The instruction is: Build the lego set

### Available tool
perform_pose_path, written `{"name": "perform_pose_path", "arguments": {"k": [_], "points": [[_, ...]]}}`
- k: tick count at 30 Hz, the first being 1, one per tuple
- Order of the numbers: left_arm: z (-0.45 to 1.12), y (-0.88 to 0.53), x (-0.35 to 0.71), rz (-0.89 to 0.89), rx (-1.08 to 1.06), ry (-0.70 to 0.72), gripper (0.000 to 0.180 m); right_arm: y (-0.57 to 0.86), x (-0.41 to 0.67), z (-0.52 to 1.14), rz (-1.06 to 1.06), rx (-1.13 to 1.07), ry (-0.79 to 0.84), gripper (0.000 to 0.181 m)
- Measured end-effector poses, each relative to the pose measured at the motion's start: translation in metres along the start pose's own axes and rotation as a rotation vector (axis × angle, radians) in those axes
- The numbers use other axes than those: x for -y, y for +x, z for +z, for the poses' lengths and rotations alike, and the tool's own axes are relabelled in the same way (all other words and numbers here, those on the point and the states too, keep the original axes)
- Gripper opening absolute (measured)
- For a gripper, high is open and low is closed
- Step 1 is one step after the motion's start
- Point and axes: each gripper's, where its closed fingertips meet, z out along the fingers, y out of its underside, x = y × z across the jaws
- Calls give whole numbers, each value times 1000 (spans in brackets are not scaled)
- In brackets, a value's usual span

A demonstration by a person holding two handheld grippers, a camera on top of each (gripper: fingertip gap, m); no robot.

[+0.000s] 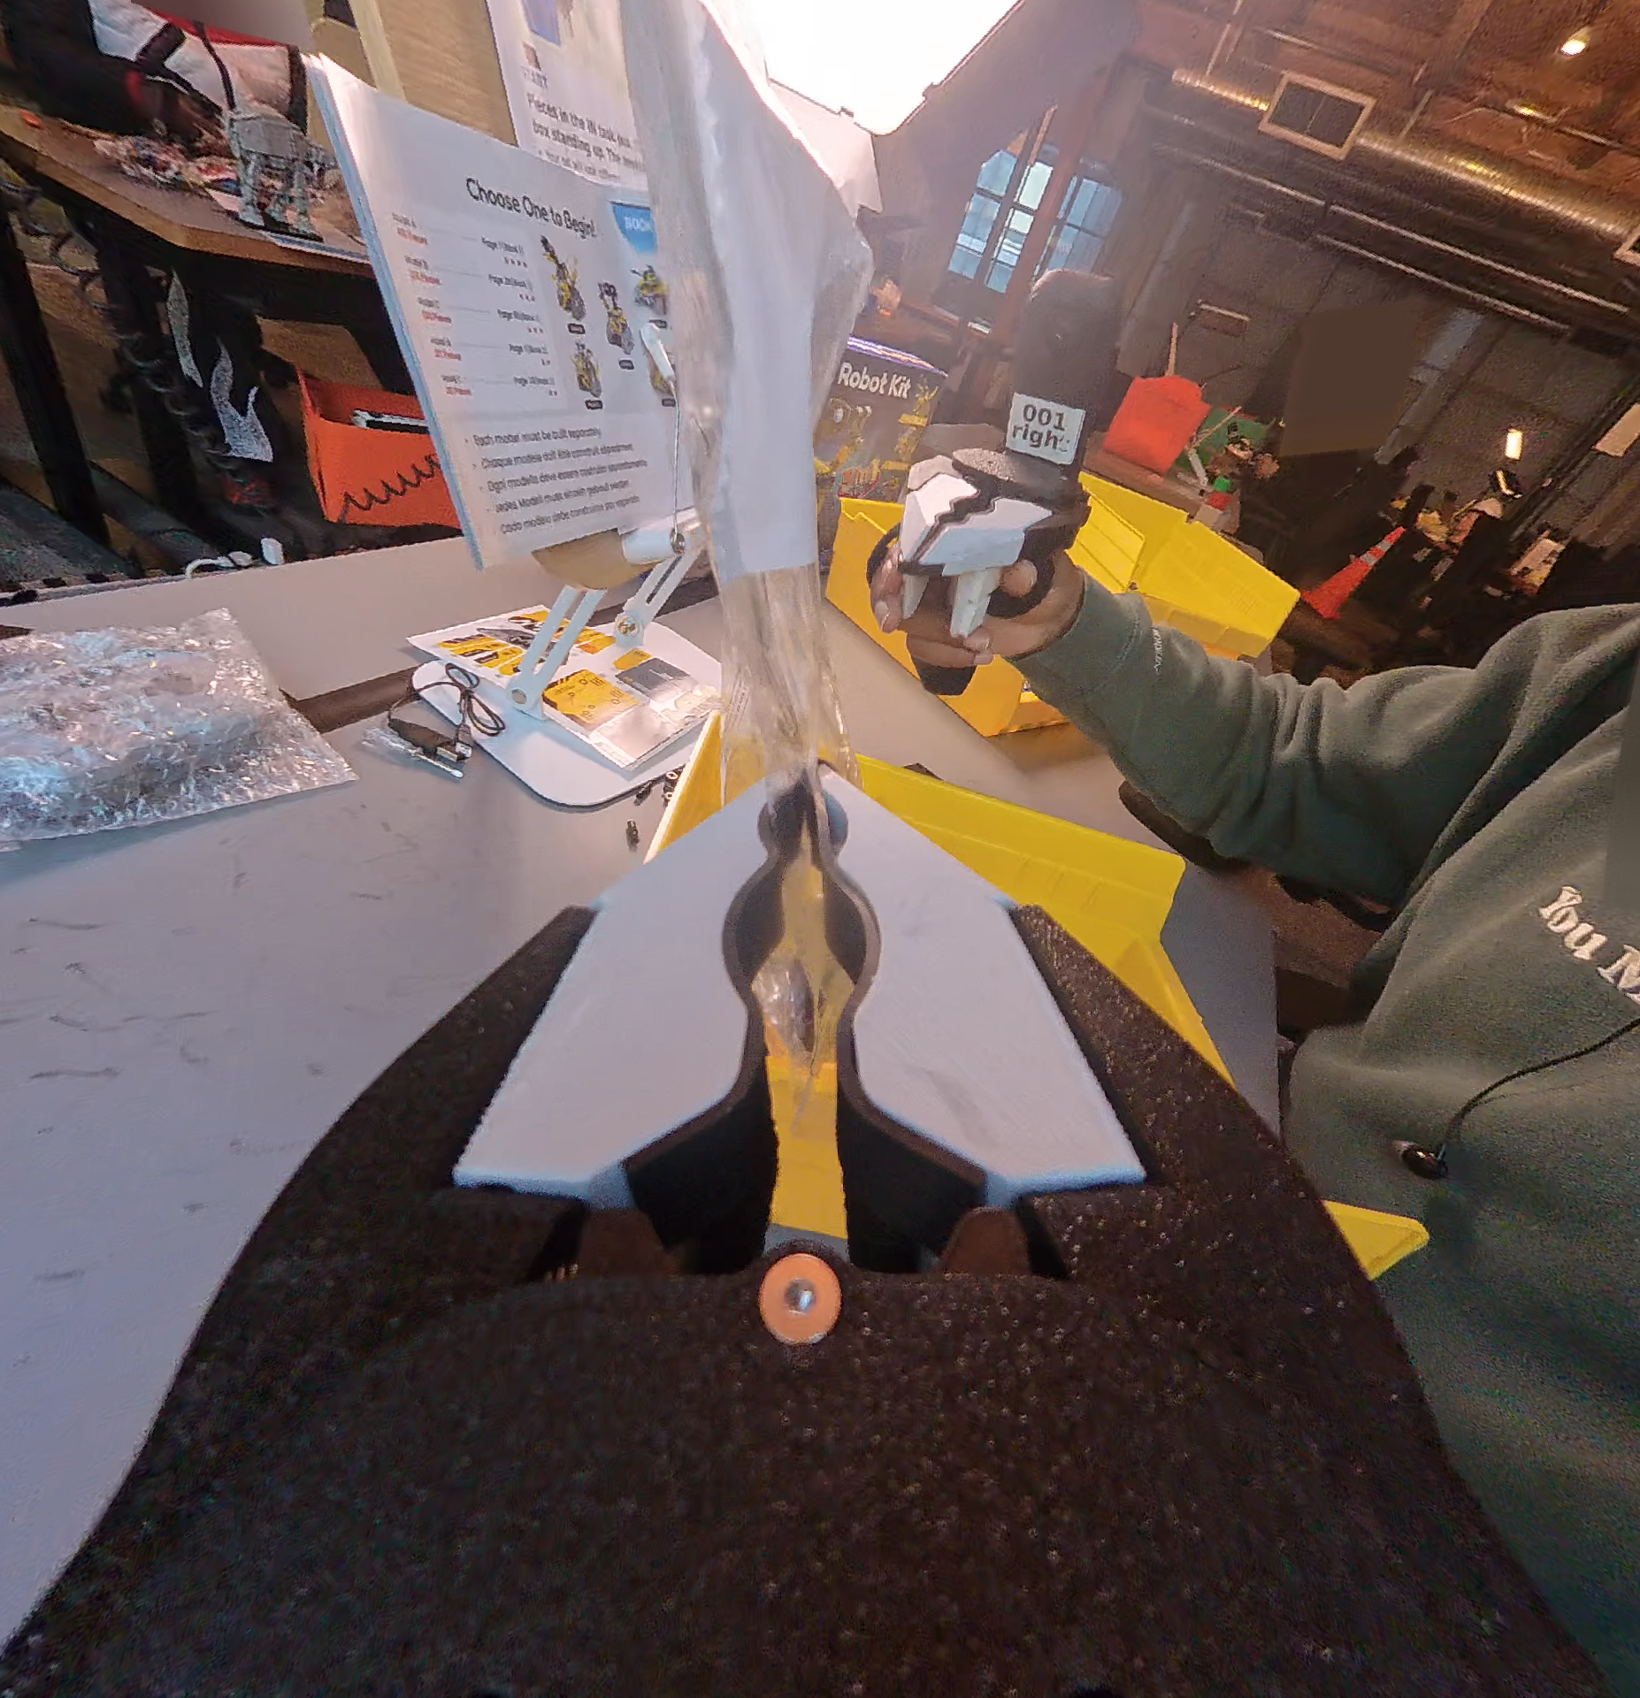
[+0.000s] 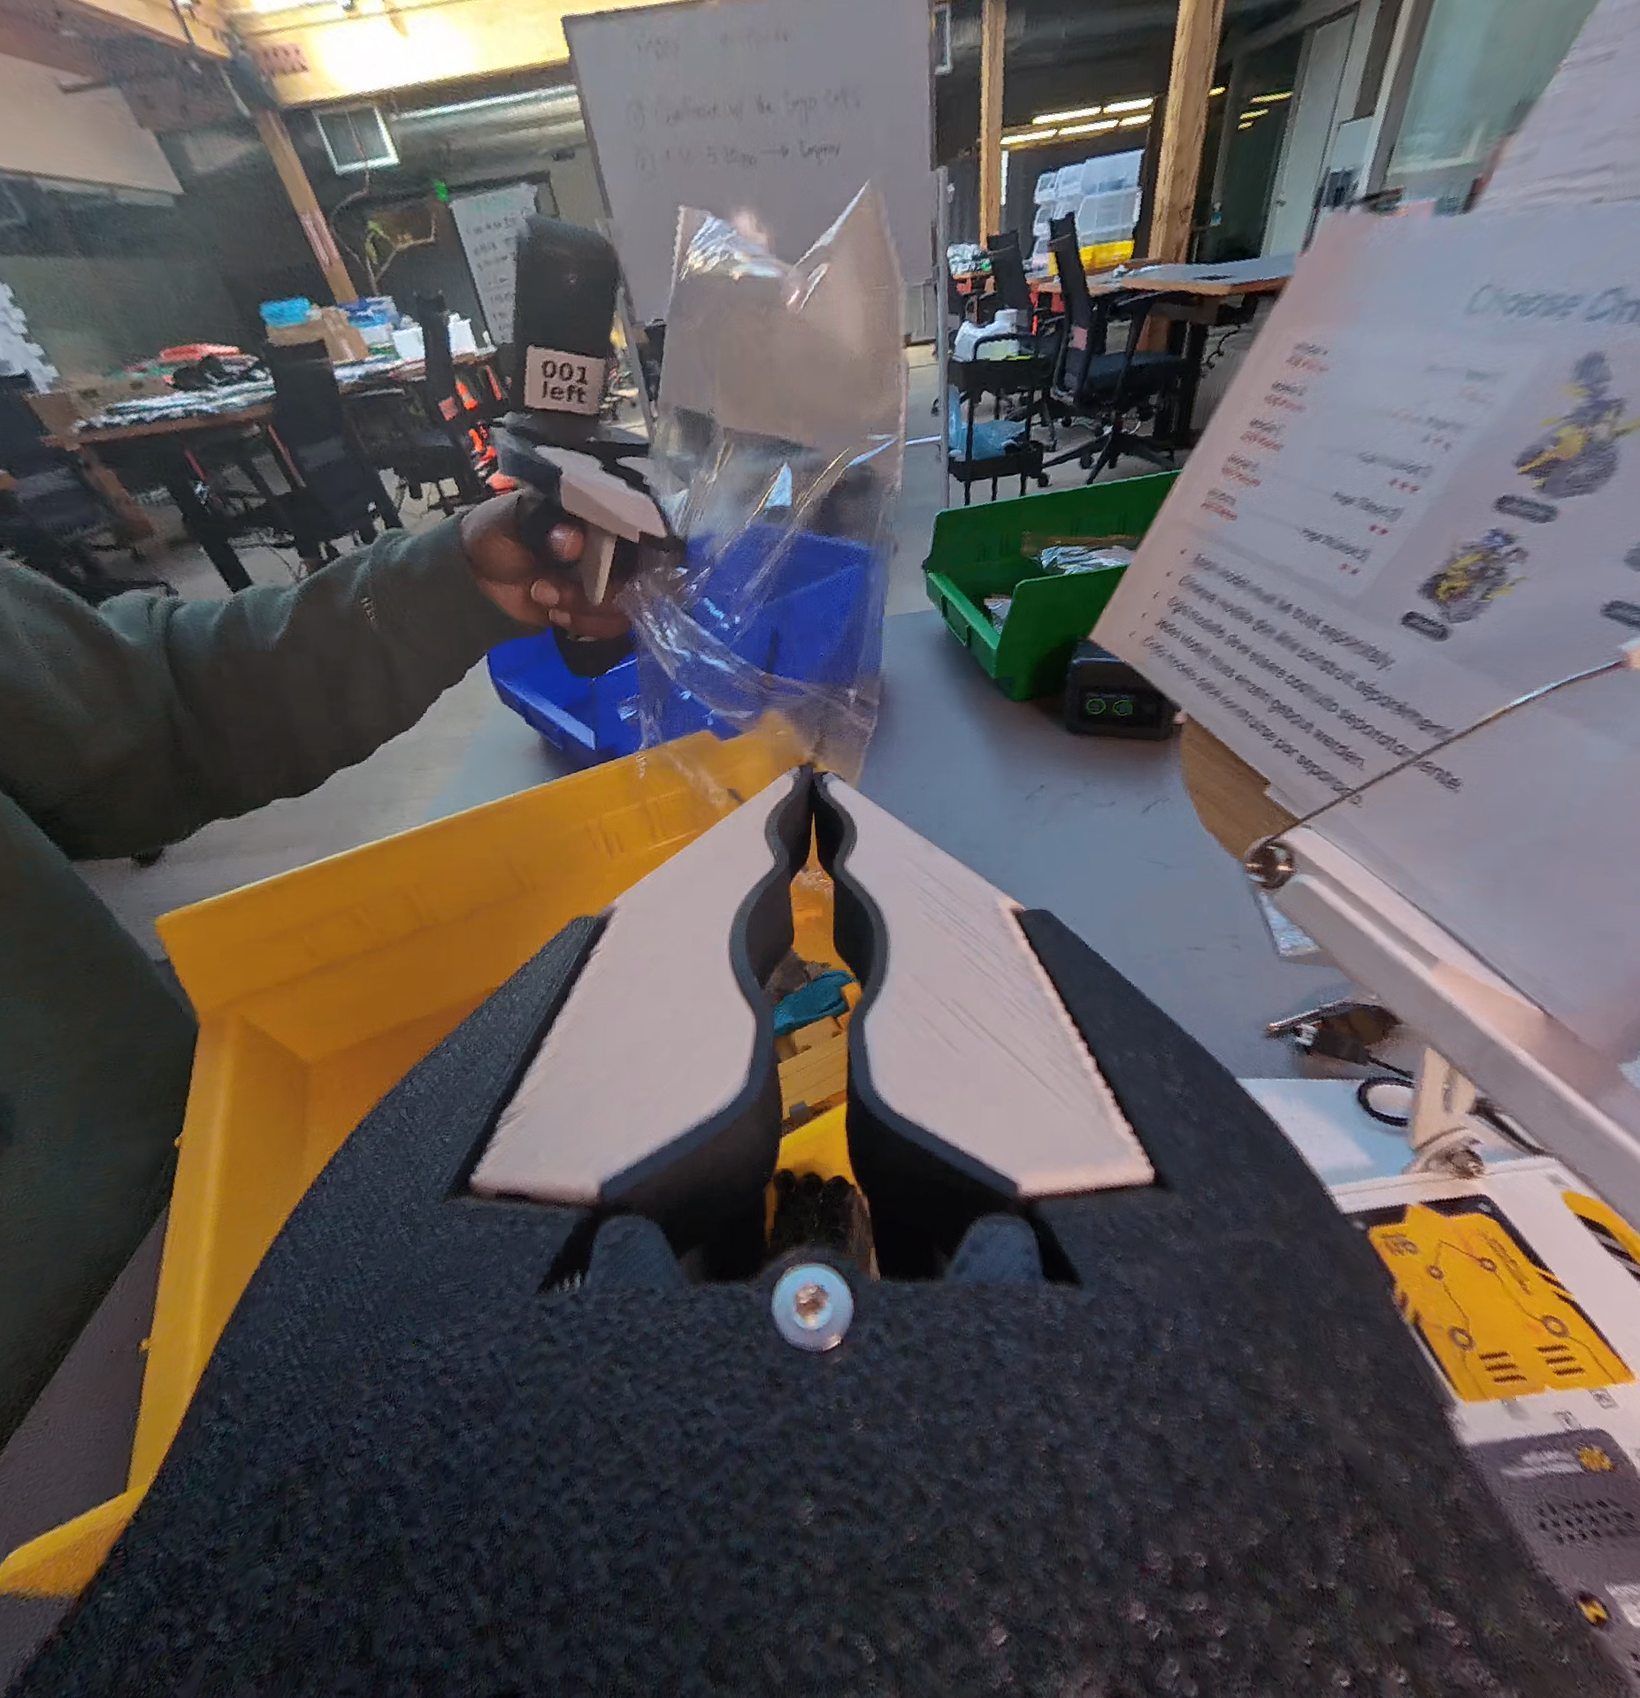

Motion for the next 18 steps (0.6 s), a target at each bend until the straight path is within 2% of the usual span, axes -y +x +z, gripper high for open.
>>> {"name": "perform_pose_path", "arguments": {"k": [2, 5, 6, 7, 8, 9, 10, 12, 14, 16, 18], "points": [[6, 6, -3, 0, -33, -5, 0, -12, -13, 13, -9, 38, -38, 6], [20, 22, -4, 6, -120, -13, 0, -12, -31, 35, -40, 20, -114, 65], [25, 27, -4, 13, -144, -17, 0, -9, -32, 40, -49, 8, -111, 77], [30, 30, -4, 23, -153, -30, 0, -10, -30, 44, -48, 29, -97, 79], [35, 33, -6, 34, -159, -50, 0, -17, -26, 46, -38, 71, -70, 72], [39, 35, -8, 44, -164, -69, 0, -25, -21, 47, -41, 114, -45, 46], [42, 35, -10, 52, -155, -87, 0, -30, -18, 46, -84, 132, -29, 4], [41, 24, -8, 63, -99, -100, 0, -22, -9, 37, -132, 64, -22, 0], [42, 16, -11, 78, -49, -136, 1, -18, 1, 23, -84, 60, -1, 0], [44, 6, -28, 189, 44, -264, 4, -8, -5, 9, -107, -13, -44, 0], [48, 4, -53, 300, 90, -441, 17, 1, -1, -9, -43, -58, -17, 0]]}}
